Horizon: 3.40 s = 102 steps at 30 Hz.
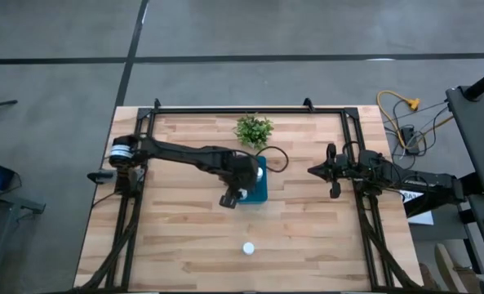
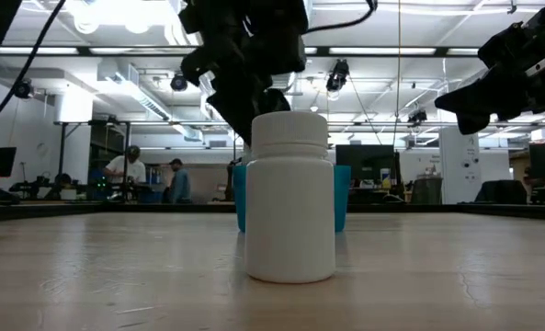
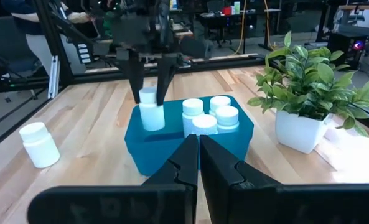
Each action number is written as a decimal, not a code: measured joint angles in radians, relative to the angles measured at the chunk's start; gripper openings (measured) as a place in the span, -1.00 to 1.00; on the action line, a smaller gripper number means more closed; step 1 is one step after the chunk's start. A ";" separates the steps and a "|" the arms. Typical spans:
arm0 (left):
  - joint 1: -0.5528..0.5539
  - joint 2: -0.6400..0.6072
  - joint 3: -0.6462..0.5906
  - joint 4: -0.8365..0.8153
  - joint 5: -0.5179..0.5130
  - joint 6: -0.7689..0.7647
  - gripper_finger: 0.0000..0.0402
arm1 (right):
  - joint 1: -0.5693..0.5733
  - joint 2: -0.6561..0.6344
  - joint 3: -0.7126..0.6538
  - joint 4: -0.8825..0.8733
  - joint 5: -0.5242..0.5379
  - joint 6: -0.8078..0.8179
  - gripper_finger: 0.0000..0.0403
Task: Pick and place pill bottles into a basket
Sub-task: Put the white pill bottle into the blue bin
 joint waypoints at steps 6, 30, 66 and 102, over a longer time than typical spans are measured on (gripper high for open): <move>0.000 0.039 0.002 0.002 0.005 0.000 -0.28 | 0.000 -0.002 0.000 0.000 0.000 0.002 -0.96; 0.000 0.071 -0.005 0.052 0.021 -0.001 -0.23 | 0.000 0.000 0.000 0.000 0.000 -0.001 -0.96; 0.000 0.072 -0.029 0.097 0.030 -0.007 -0.17 | 0.000 0.000 0.000 0.000 0.000 -0.001 -0.96; 0.020 0.078 -0.068 0.127 0.075 -0.031 0.13 | 0.000 0.000 0.000 0.000 0.000 0.002 -0.96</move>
